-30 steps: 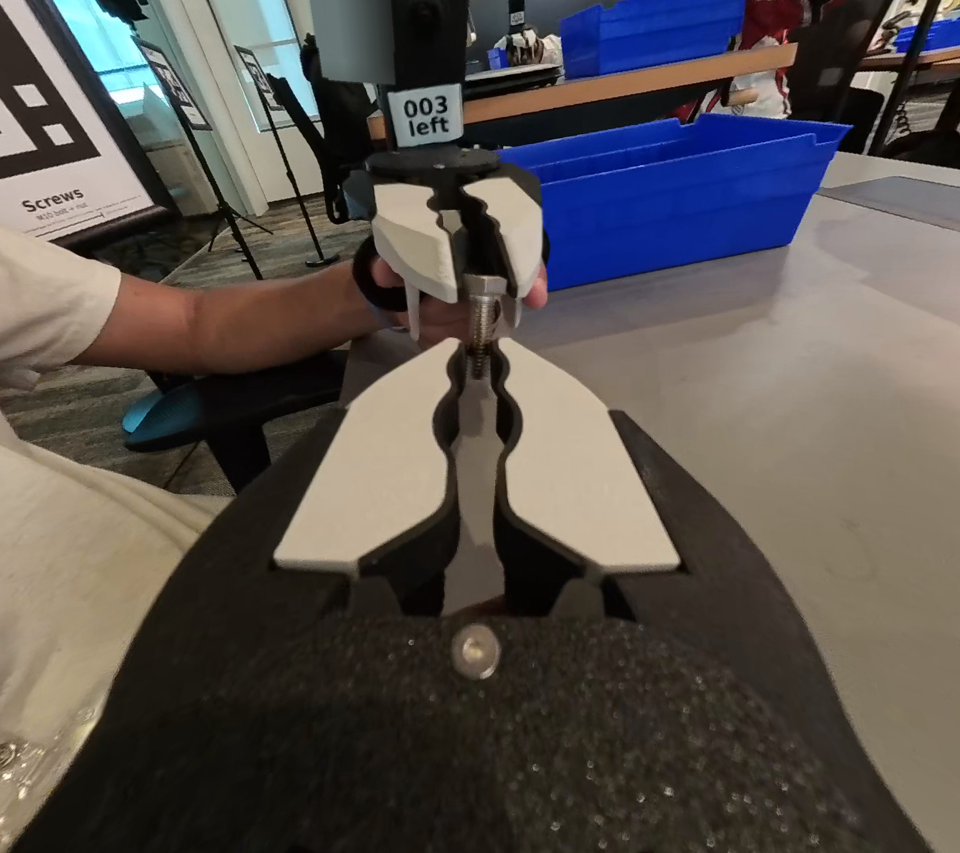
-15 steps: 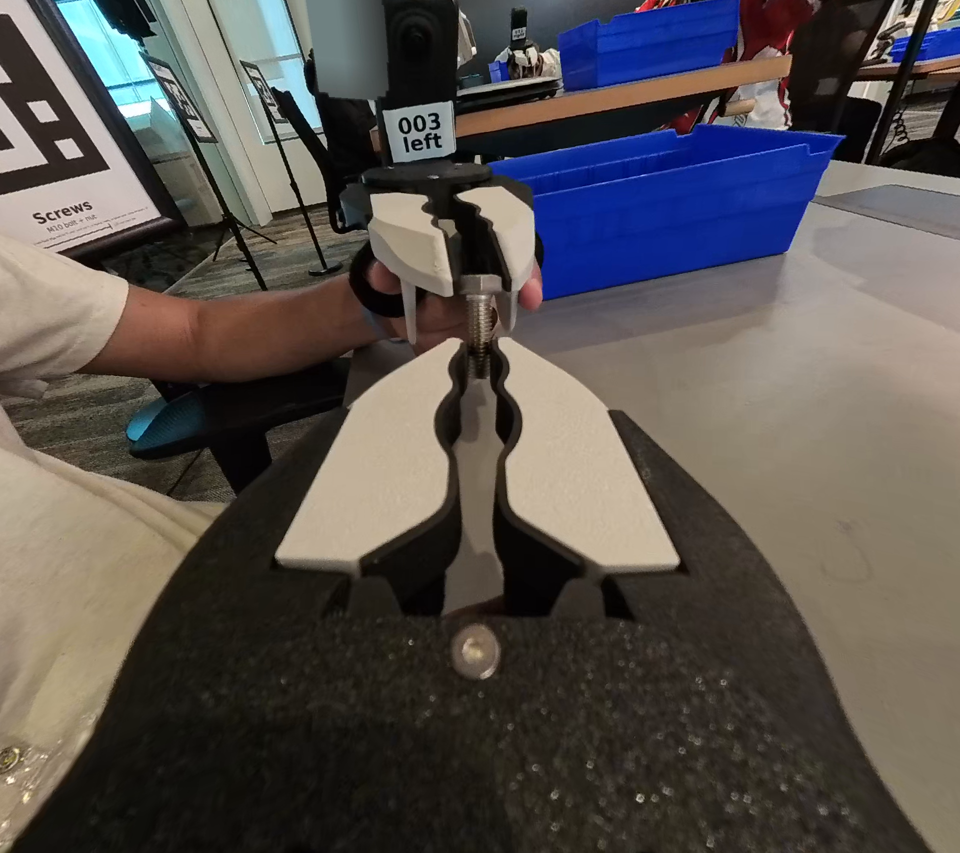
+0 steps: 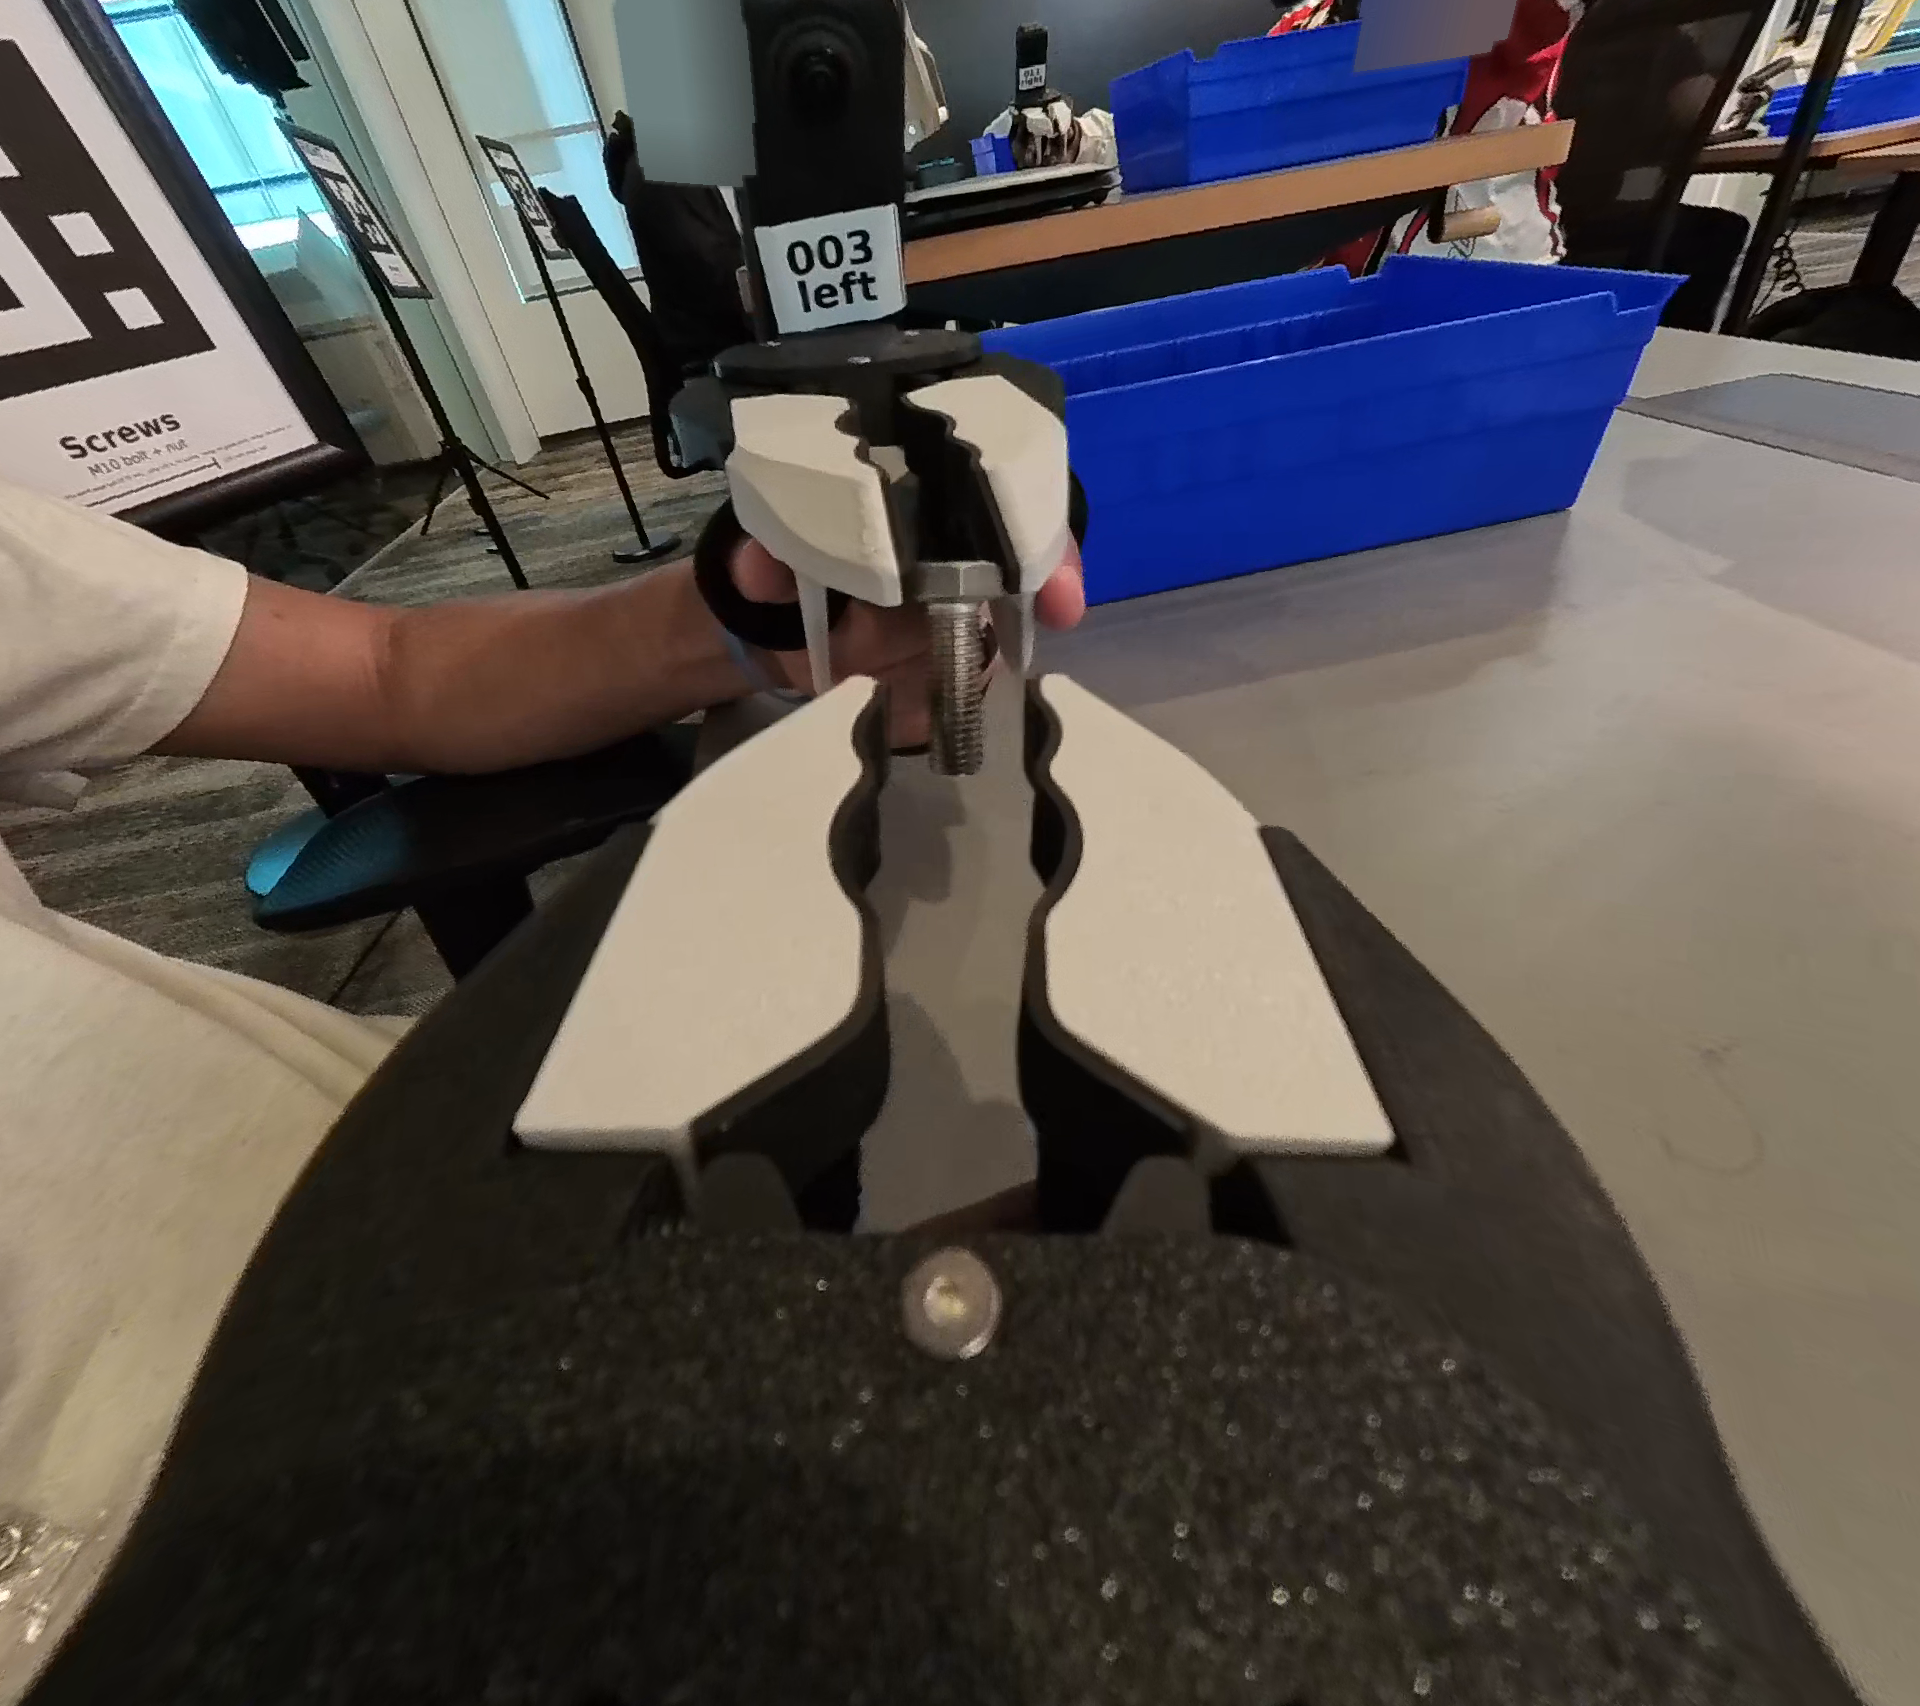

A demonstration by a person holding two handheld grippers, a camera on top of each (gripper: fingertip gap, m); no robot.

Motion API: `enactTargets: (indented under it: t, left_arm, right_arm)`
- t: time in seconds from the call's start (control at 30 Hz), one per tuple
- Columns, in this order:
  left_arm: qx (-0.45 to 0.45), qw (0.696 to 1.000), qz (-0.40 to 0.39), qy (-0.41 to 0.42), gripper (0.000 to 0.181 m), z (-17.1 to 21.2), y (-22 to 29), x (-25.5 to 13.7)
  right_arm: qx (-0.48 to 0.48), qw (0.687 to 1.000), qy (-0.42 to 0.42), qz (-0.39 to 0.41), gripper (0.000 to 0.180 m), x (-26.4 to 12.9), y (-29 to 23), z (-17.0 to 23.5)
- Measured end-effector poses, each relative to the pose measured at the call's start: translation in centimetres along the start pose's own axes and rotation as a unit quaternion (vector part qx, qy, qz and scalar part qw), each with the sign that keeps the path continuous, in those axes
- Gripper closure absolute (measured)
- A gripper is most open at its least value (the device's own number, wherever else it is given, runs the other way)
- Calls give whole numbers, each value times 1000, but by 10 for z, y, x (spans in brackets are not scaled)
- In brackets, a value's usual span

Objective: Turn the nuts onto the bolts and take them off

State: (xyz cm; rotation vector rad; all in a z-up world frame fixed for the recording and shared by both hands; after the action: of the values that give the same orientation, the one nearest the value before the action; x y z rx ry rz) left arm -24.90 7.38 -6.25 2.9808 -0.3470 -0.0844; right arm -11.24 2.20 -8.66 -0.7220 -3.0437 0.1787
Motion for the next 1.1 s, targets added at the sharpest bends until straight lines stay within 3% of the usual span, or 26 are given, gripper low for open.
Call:
enactTargets:
  t: [0.27,0.3,0.33,0.63,0.73,0.83,0.87,0.93,1.0,1.1]
  left_arm:
    - [-3,1000,0,3,165,-1,-1,0]
    - [-4,1000,2,1,165,0,0,1]
    - [-4,1000,4,1,165,0,0,2]
    - [-9,1000,2,-1,164,0,0,3]
    - [-14,999,-10,31,145,-7,0,-5]
    - [-25,987,-146,60,140,-12,-15,-20]
    - [-23,967,-247,60,140,-11,-25,-28]
    - [-9,883,-468,23,143,-4,-42,-48]
    - [24,844,-535,13,143,-2,-45,-53]
    - [41,838,-543,0,143,2,-44,-45]
  right_arm:
    - [2,1000,-3,-1,146,1,-1,0]
    - [2,1000,-5,-3,148,1,-1,1]
    - [0,1000,-8,-10,170,1,-2,1]
    - [-11,1000,-23,-3,170,1,0,1]
    - [-10,1000,-24,4,170,1,1,1]
    - [-11,999,-16,31,170,-2,6,0]
    - [-13,999,-11,51,170,-4,9,-1]
    - [-13,994,-1,105,170,-9,19,-3]
    - [-12,987,9,160,170,-16,28,-5]
    - [-5,980,21,200,170,-24,36,-7]
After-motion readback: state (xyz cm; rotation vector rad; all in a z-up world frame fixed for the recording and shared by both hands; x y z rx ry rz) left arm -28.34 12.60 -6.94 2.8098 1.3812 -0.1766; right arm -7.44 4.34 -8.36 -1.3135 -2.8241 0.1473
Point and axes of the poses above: each gripper's, where its closed fingertips meet, x out along the fingers, z out of its underside, y = z × x across the jaws, the point moved 8 cm from there along -x, back along the fingers, and after that the axes turned 2 degrees about -x, right-handed, at the moved point
